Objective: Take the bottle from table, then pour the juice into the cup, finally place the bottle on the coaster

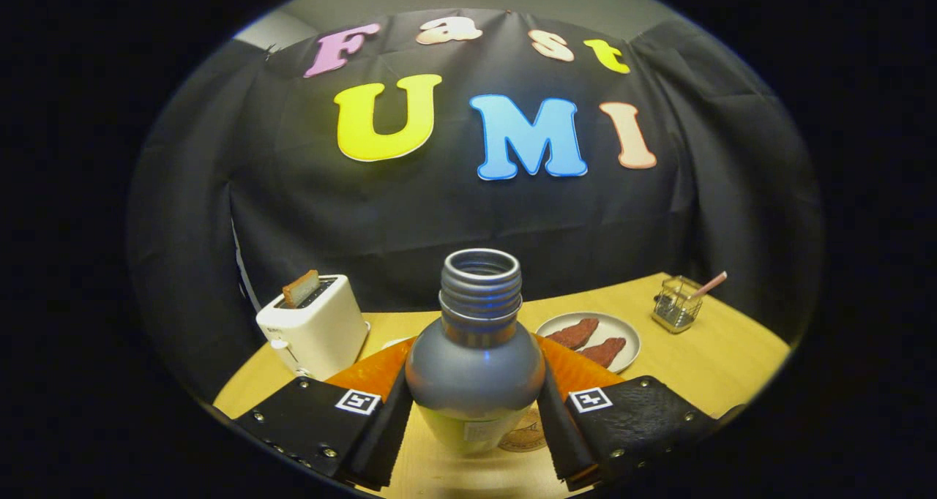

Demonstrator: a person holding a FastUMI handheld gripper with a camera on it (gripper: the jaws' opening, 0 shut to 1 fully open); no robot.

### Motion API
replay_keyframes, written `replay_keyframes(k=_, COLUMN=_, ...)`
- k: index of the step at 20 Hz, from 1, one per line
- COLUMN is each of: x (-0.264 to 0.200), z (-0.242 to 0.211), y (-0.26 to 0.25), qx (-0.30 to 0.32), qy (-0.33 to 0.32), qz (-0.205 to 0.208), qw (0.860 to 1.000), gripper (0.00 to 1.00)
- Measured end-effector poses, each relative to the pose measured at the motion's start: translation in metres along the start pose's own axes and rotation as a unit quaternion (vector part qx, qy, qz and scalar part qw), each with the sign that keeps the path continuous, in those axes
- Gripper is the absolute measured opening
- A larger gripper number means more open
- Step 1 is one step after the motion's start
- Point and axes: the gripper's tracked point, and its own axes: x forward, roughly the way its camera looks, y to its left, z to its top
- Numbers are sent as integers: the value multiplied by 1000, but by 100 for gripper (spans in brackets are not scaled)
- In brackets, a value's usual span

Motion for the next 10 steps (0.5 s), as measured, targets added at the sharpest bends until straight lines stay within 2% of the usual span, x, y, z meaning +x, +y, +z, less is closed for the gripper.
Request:
replay_keyframes(k=3, x=-1, z=14, y=-2, qx=-40, qy=-26, qz=-17, qw=999, gripper=79)
replay_keyframes(k=5, x=3, z=3, y=1, qx=-34, qy=-15, qz=-14, qw=999, gripper=79)
replay_keyframes(k=10, x=36, z=-28, y=-19, qx=-43, qy=20, qz=-53, qw=997, gripper=79)
